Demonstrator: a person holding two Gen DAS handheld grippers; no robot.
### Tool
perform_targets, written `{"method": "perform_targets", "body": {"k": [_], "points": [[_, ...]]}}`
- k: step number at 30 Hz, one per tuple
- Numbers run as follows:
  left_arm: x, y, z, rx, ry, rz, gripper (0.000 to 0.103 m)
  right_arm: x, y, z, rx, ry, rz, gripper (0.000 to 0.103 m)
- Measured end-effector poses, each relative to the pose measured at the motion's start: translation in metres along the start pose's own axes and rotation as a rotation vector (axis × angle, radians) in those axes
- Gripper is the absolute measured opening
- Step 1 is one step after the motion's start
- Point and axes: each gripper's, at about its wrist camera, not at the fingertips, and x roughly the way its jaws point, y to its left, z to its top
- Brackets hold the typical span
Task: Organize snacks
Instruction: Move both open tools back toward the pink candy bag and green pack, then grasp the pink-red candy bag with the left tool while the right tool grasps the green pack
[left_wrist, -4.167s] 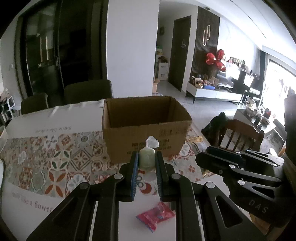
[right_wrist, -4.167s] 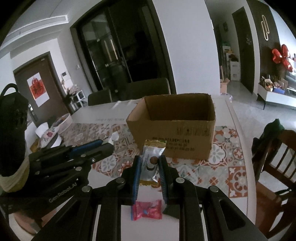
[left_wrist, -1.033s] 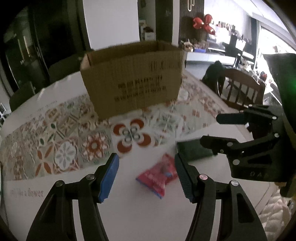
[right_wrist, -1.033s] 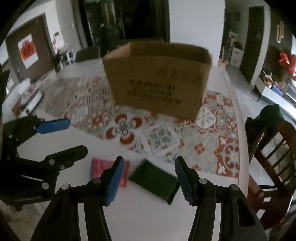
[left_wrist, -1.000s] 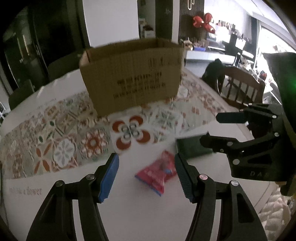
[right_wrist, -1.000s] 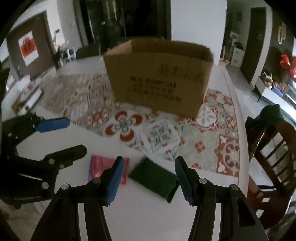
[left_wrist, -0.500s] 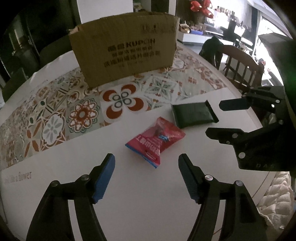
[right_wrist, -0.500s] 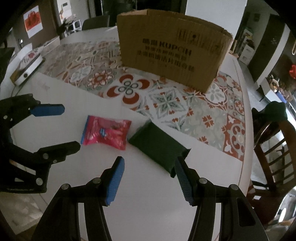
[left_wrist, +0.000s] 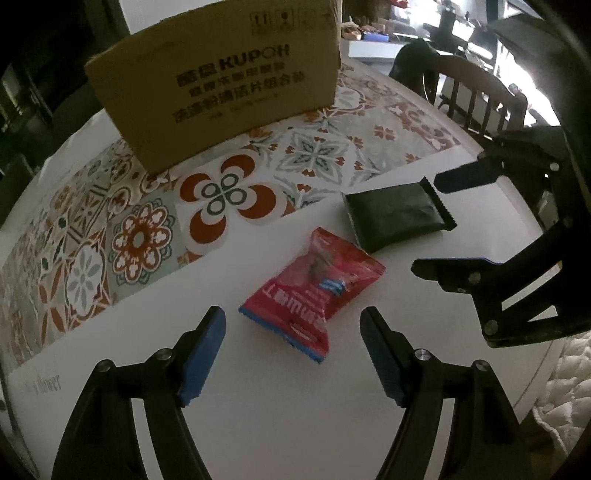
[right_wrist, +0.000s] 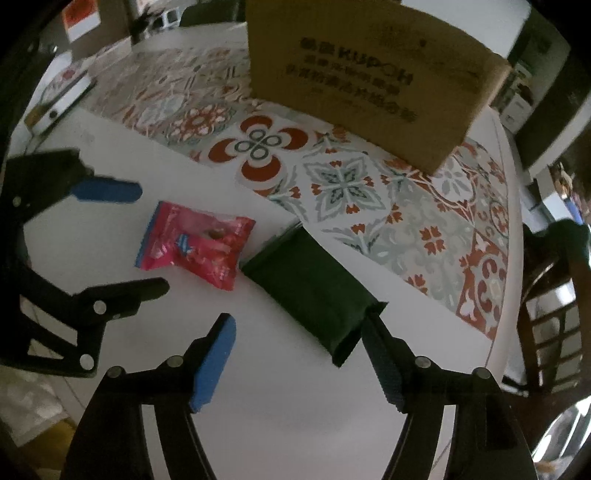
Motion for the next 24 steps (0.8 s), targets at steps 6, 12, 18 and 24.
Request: {"method": "perform_targets", "body": {"k": [6, 12, 18, 24], "points": [[0.012, 0.001, 0.01, 0.019, 0.032, -0.042, 0.075, 0.011, -0.003, 0.012, -0.066, 0.026, -0.008, 0.071], [0.023, 0.002, 0.018, 0.012, 0.054, -0.083, 0.075, 0.021, -0.003, 0.023, -0.095, 0.042, 0.037, 0.071], [0.031, 0.01, 0.022, -0.063, 0.06, -0.117, 0.074, 0.03, -0.009, 0.027, -0.068, 0.031, 0.058, 0.071], [0.031, 0.008, 0.021, -0.092, 0.03, -0.104, 0.064, 0.035, -0.012, 0.027, -0.033, 0.018, 0.084, 0.07]]}}
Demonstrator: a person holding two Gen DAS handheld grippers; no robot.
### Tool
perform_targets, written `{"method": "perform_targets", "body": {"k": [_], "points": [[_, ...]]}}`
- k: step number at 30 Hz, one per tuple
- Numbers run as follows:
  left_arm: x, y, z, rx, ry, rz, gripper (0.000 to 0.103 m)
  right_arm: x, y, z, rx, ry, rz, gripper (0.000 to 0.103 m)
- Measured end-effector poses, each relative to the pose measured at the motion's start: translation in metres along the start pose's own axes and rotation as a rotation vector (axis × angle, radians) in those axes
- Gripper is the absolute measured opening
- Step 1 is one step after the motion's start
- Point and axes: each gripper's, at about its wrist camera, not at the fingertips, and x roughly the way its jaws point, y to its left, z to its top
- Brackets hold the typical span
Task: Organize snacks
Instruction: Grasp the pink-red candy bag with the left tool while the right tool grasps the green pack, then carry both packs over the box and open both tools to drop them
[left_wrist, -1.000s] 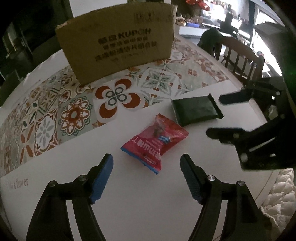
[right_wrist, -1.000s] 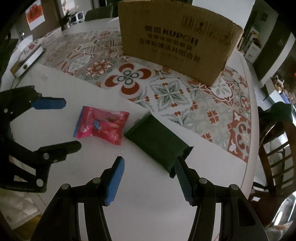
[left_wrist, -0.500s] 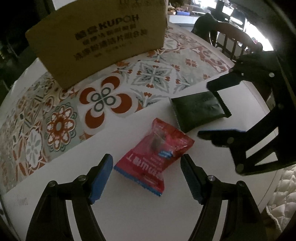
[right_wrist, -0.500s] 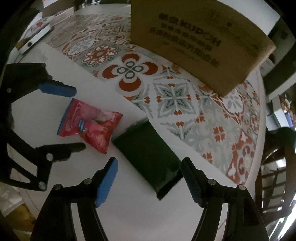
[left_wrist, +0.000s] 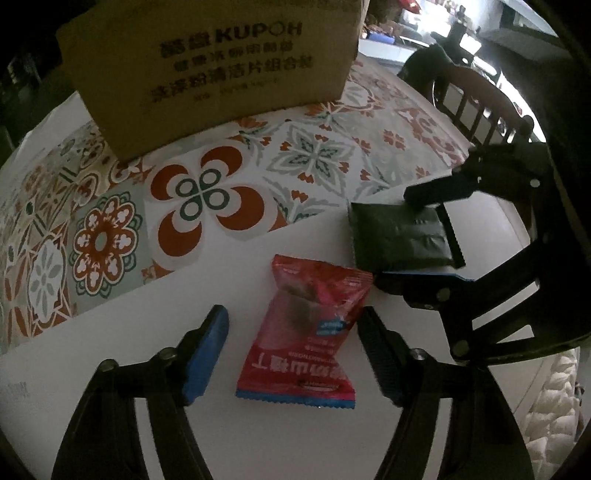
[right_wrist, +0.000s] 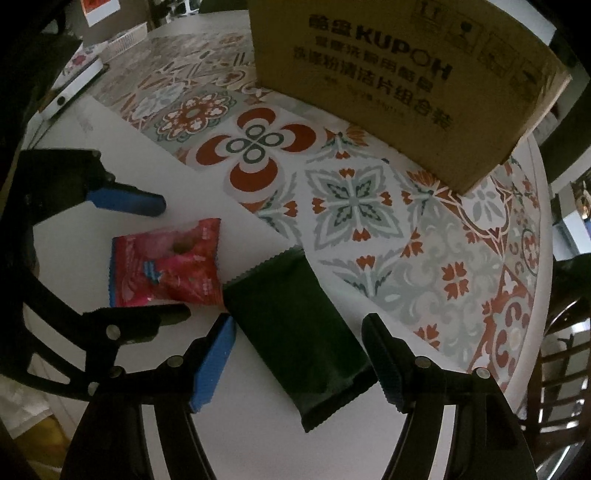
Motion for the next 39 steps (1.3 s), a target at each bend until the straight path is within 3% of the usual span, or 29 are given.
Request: {"method": "perform_targets", "body": {"k": [2, 4, 7, 20, 31, 39], "points": [[-0.003, 0.001, -0.003, -0.022, -0.015, 0.003, 0.053, -0.003, -0.002, -0.003, 0.024, -0.019, 0.002, 0.064], [-0.005, 0.002, -0.006, -0.039, -0.02, 0.0, 0.05, -0.006, -0.005, -0.007, 0.049, -0.036, 0.003, 0.057], [-0.007, 0.005, -0.009, -0.064, -0.033, 0.002, 0.038, -0.01, -0.008, -0.013, 0.097, -0.058, -0.013, 0.055], [-0.028, 0.015, -0.022, -0.174, -0.09, -0.003, 0.035, -0.039, -0.01, -0.031, 0.311, -0.194, -0.008, 0.052], [-0.083, 0.016, -0.016, -0.184, -0.275, 0.109, 0.035, -0.073, -0.003, -0.023, 0.421, -0.329, -0.022, 0.052], [-0.118, 0.013, -0.003, -0.171, -0.38, 0.107, 0.035, -0.101, -0.007, -0.019, 0.461, -0.408, -0.023, 0.052]]}}
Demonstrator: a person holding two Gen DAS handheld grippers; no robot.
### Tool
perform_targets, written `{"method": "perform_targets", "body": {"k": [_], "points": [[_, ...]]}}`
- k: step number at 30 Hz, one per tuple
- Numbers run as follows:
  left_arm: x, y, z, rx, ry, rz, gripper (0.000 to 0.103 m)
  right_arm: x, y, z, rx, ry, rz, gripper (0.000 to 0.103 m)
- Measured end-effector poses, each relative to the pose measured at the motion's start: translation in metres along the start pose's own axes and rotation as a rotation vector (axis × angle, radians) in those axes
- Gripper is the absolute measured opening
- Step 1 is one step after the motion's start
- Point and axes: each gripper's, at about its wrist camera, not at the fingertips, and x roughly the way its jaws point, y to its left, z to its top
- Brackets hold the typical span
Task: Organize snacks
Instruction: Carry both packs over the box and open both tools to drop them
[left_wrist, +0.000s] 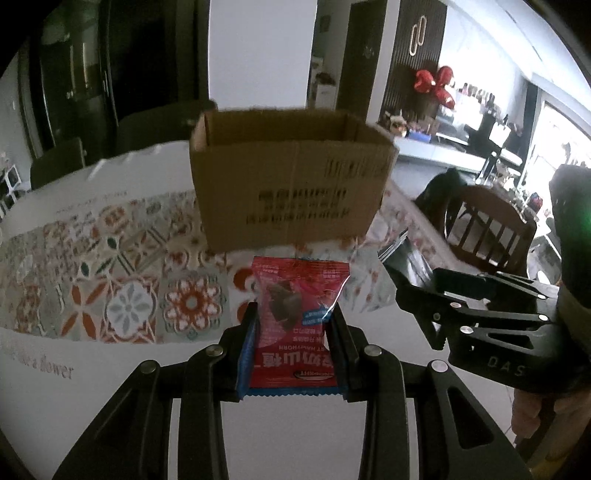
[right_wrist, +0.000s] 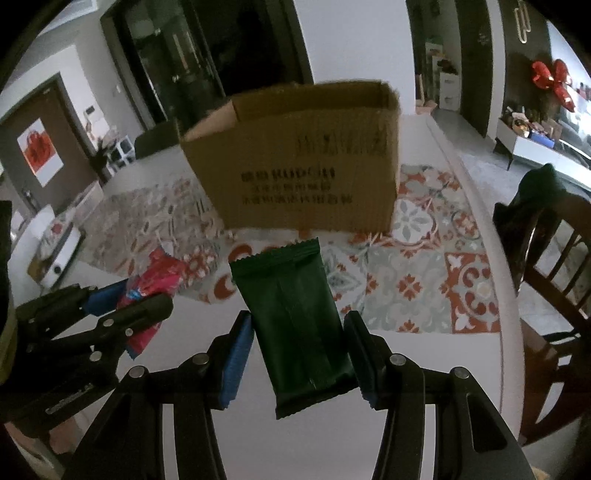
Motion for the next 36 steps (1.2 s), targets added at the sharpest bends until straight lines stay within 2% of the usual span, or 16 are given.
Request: {"method": "perform_targets", "body": {"k": [10, 18, 29, 36], "points": [[-0.017, -0.003, 0.045, 0.018, -0.125, 0.008, 0.035, -0.033, 0.003, 0.039, 0.011, -0.141, -0.001, 0.052], [-0.022, 0.001, 0.079, 0.034, -0.2, 0.025, 0.035, -0.044, 0.002, 0.071, 0.008, -0.219, -0.006, 0.052], [-0.008, 0.008, 0.122, 0.048, -0.228, 0.03, 0.035, -0.041, 0.0, 0.118, -0.002, -0.279, -0.004, 0.052], [0.016, 0.016, 0.144, 0.036, -0.212, 0.027, 0.035, -0.025, -0.002, 0.141, -0.022, -0.281, -0.012, 0.052]]}}
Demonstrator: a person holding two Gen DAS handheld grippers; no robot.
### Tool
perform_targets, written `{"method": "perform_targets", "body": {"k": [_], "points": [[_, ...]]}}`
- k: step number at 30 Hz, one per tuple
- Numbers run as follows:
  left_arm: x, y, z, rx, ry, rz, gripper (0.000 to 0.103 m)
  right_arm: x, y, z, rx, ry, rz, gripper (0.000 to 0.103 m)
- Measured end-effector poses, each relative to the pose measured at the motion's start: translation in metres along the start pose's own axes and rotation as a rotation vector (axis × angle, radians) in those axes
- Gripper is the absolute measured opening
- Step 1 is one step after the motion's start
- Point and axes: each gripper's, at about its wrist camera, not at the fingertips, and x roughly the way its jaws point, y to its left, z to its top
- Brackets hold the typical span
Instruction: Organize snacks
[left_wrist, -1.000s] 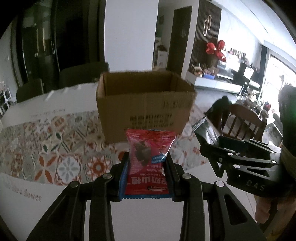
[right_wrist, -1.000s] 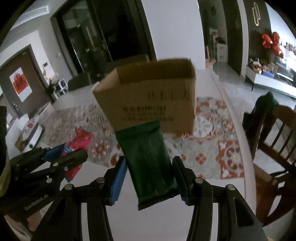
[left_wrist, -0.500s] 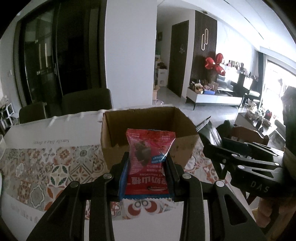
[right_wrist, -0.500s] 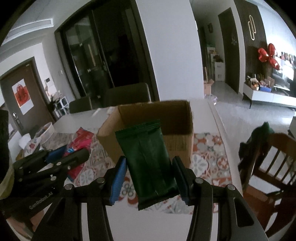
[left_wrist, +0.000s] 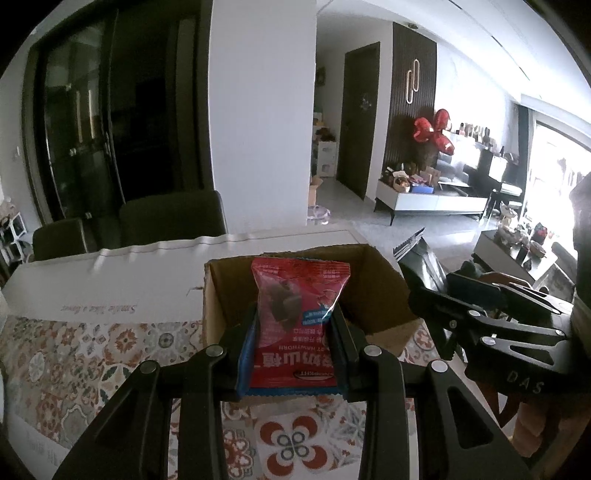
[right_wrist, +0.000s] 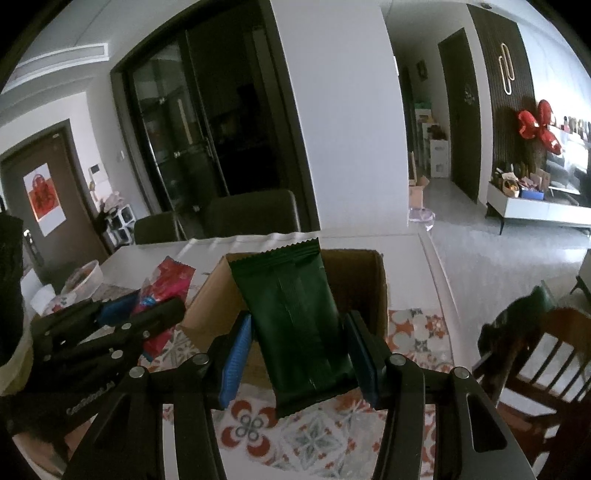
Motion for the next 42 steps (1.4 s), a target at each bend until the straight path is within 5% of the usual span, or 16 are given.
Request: {"method": "perform_targets", "body": {"k": [15, 21, 29, 42], "points": [[0.065, 0.014, 0.023, -0.014, 0.077, 0.011, 0.036, 0.068, -0.024, 0.022, 0.023, 0.082, 0.023, 0.052], [0.072, 0.019, 0.02, -0.022, 0.072, 0.068, 0.055, 0.078, -0.025, 0.023, 0.022, 0.095, -0.026, 0.058], [0.044, 0.019, 0.01, -0.016, 0.029, 0.097, 0.062, 0.056, -0.018, 0.016, 0.008, 0.055, -0.077, 0.069], [-0.048, 0.005, -0.032, 0.002, -0.061, 0.125, 0.079, -0.036, 0.013, -0.013, -0.06, -0.075, -0.196, 0.087]]}}
